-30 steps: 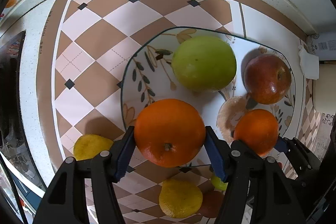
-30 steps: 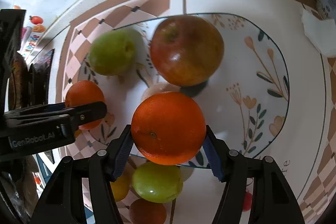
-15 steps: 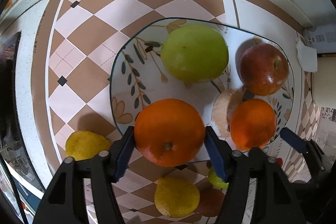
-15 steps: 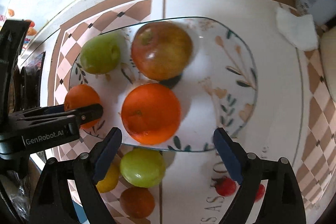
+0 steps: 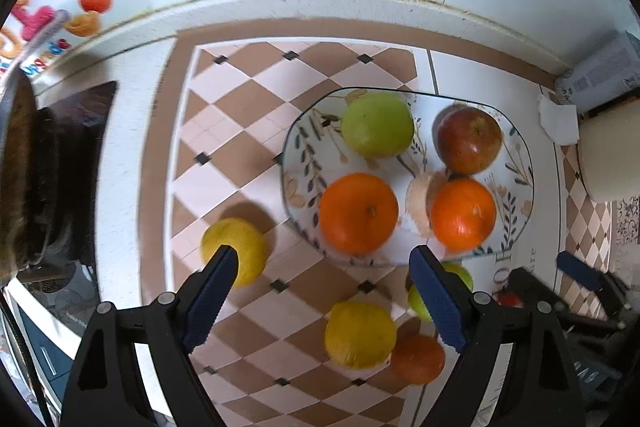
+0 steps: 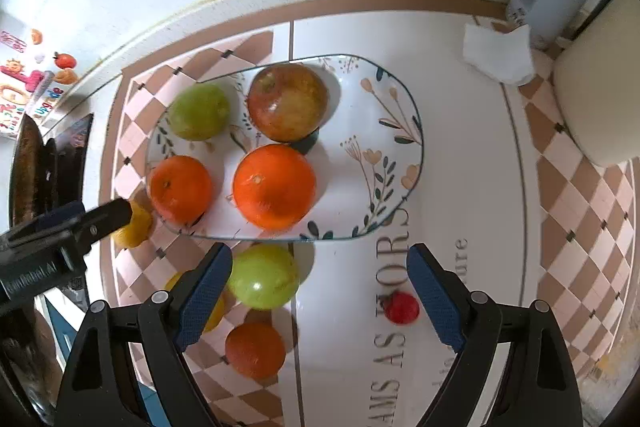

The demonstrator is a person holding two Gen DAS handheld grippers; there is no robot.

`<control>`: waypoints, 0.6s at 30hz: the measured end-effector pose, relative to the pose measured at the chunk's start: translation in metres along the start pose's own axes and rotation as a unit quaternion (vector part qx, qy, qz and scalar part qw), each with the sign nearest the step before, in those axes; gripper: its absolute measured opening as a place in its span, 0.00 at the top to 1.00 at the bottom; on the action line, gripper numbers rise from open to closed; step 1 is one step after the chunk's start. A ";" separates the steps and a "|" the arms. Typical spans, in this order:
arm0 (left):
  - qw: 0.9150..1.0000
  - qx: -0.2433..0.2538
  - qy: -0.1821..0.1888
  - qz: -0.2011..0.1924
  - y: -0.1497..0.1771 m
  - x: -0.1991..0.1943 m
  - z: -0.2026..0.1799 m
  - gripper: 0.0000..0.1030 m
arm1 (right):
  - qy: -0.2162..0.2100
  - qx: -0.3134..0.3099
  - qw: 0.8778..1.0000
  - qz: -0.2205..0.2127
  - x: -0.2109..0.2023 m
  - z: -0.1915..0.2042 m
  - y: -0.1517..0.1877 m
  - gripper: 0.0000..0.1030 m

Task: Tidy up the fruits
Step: 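Open the left tool on the plate while the right tool releases its orange there, then raise both open tools away from the plate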

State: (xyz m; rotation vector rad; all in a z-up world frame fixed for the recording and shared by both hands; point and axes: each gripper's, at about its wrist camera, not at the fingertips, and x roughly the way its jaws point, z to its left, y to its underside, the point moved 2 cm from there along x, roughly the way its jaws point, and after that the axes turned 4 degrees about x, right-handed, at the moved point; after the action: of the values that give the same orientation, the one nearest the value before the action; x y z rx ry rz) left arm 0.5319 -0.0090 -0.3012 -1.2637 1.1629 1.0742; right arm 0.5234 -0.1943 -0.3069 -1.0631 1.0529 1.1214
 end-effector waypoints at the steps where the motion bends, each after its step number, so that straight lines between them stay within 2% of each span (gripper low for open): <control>1: 1.000 0.001 -0.002 -0.006 0.006 -0.007 0.003 0.15 | -0.001 0.000 1.000 -0.005 -0.007 0.000 0.004 0.11; 6: 0.999 0.002 -0.010 -0.040 0.024 -0.038 0.014 0.15 | -0.001 -0.003 1.000 -0.029 -0.039 0.002 0.021 0.11; 10: 0.998 0.004 -0.008 -0.068 0.039 -0.064 0.013 0.15 | 0.017 -0.011 0.998 -0.052 -0.065 0.006 0.036 0.11; 18: 0.995 0.018 -0.011 -0.101 0.068 -0.109 0.006 0.15 | 0.006 -0.031 0.996 -0.087 -0.117 0.020 0.067 0.11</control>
State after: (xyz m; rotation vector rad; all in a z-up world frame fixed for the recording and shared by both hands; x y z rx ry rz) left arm 0.4510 0.0034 -0.2013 -1.3070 1.0091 0.9115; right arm 0.4443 -0.1855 -0.1956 -1.1892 0.9202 1.0127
